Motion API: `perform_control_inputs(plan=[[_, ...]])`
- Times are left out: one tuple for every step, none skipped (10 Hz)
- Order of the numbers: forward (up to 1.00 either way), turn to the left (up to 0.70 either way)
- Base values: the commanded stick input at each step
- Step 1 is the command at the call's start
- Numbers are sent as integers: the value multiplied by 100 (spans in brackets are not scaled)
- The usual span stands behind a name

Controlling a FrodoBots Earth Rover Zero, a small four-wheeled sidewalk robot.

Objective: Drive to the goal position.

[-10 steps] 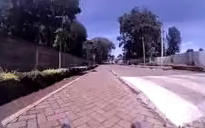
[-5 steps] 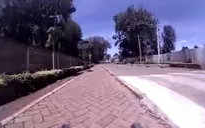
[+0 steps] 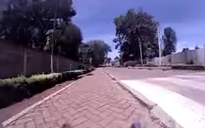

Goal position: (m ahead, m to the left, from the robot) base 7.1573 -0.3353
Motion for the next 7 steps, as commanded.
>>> perform_control_inputs(plan=[[70,0],[70,0],[70,0],[70,0],[70,0],[70,0],[70,0]])
